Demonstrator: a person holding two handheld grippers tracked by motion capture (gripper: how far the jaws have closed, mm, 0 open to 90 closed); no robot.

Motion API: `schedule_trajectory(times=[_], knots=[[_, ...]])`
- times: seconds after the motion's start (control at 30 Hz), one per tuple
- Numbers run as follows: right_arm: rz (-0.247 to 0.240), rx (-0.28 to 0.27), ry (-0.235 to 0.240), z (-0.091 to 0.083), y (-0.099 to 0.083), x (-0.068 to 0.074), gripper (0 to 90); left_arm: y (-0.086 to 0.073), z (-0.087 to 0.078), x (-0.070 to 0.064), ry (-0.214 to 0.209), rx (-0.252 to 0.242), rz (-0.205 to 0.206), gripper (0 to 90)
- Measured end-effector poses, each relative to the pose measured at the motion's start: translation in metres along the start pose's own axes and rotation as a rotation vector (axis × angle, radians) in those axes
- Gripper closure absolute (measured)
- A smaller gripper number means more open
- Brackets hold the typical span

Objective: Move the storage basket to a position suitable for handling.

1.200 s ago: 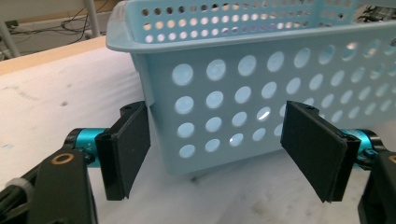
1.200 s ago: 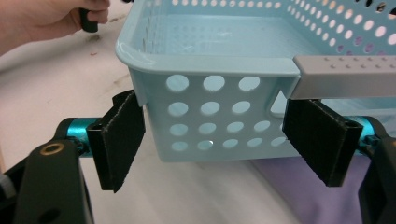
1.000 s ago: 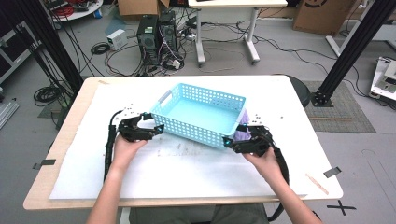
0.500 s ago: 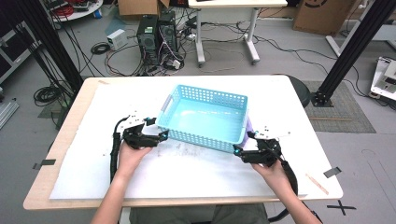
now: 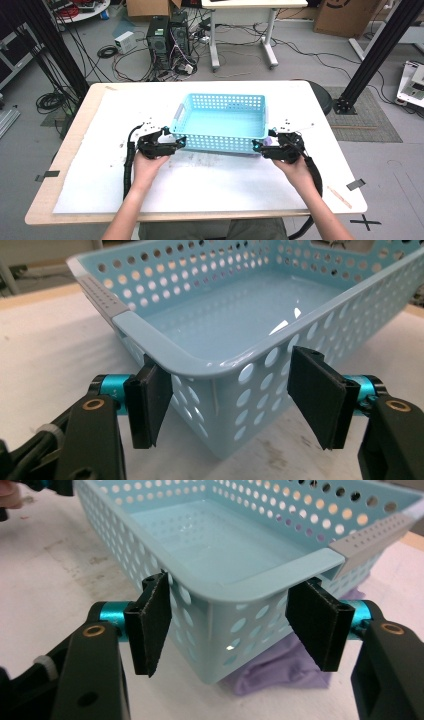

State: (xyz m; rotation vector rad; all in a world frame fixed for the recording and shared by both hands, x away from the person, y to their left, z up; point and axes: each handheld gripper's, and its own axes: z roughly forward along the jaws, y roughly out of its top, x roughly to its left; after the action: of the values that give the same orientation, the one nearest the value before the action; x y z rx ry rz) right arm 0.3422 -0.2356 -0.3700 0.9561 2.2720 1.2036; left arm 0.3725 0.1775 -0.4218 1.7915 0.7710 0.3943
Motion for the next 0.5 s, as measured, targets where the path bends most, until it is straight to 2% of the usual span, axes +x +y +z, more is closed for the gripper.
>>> schedule_trajectory(times=[0.07, 0.1, 0.13, 0.17, 0.2, 0.3, 0.37, 0.4, 0.43, 0.47, 0.5], knots=[[0.016, 0.031, -0.003, -0.001, -0.007, -0.01, 36.9, -0.003, 0.004, -0.015, 0.03, 0.057, 0.019, 34.6], [0.016, 0.031, -0.003, -0.001, -0.007, -0.01, 36.9, -0.003, 0.004, -0.015, 0.03, 0.057, 0.019, 34.4], [0.025, 0.044, -0.016, 0.0, -0.017, -0.011, 37.3, -0.007, 0.008, -0.023, 0.041, 0.088, 0.035, 33.3], [0.025, 0.044, -0.016, 0.0, -0.017, -0.011, 37.3, -0.007, 0.008, -0.023, 0.041, 0.088, 0.035, 32.2], [0.037, 0.049, -0.014, 0.0, -0.028, -0.013, 36.1, -0.008, 0.008, -0.028, 0.05, 0.098, 0.067, 30.9], [0.057, 0.044, -0.027, -0.003, -0.036, -0.013, 31.6, -0.008, 0.005, -0.028, 0.03, 0.085, 0.067, 29.2], [0.07, 0.032, -0.015, -0.009, -0.042, -0.015, 30.3, -0.007, 0.0, -0.027, 0.01, 0.084, 0.045, 27.5], [0.087, -0.007, -0.027, -0.019, -0.044, -0.015, 27.2, -0.007, -0.005, -0.026, 0.005, 0.079, 0.061, 26.0], [0.087, -0.007, -0.027, -0.019, -0.044, -0.015, 27.2, -0.007, -0.005, -0.026, 0.005, 0.079, 0.061, 26.0], [0.099, -0.043, -0.042, -0.025, -0.044, -0.014, 26.5, -0.008, -0.007, -0.025, 0.012, 0.075, 0.073, 26.0], [0.099, -0.043, -0.042, -0.025, -0.044, -0.014, 26.5, -0.008, -0.007, -0.024, 0.027, 0.068, 0.076, 26.0]])
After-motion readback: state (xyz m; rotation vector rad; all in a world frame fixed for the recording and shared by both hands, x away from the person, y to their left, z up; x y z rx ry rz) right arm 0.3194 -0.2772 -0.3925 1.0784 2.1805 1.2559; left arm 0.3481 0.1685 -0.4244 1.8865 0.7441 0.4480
